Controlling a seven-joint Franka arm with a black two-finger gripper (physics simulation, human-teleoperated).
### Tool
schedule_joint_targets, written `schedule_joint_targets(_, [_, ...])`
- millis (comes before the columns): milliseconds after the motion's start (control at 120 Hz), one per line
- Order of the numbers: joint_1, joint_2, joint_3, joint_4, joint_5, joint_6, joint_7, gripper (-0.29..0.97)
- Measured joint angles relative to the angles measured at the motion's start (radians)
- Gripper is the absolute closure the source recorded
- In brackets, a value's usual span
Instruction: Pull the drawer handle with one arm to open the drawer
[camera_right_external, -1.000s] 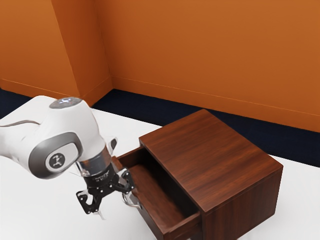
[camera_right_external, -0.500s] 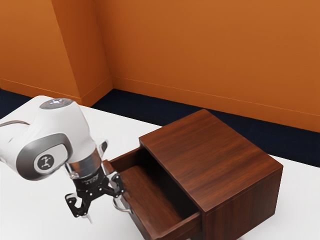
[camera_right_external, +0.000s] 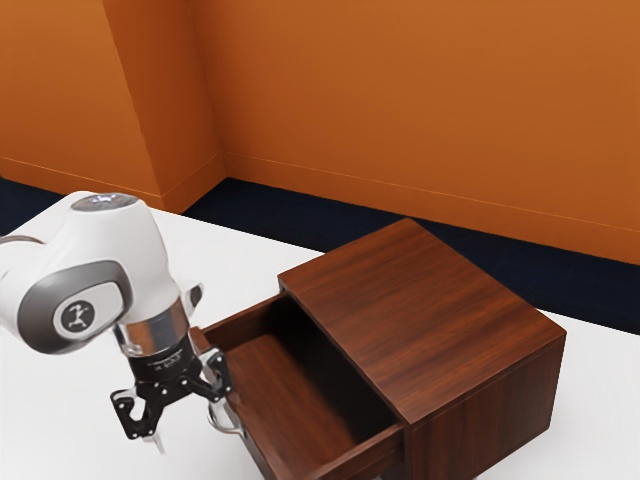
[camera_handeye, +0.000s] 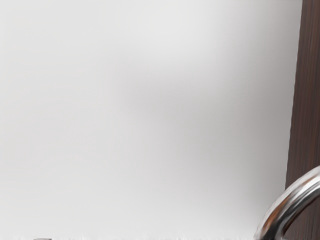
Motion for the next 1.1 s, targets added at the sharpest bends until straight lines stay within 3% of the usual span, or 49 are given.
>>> schedule_joint_targets(767, [-0.011, -0.045, -0.002, 0.011, 0.004, -0.046, -0.001, 0.06])
schedule_joint_targets(858, [-0.004, -0.062, 0.063, 0.043, 0.035, -0.076, 0.002, 0.09])
schedule_joint_targets(950, [0.001, -0.022, 0.229, 0.205, 0.125, -0.133, 0.033, 0.09])
schedule_joint_targets(1100, [0.002, 0.322, 0.41, 0.838, 0.245, -0.265, 0.21, 0.05])
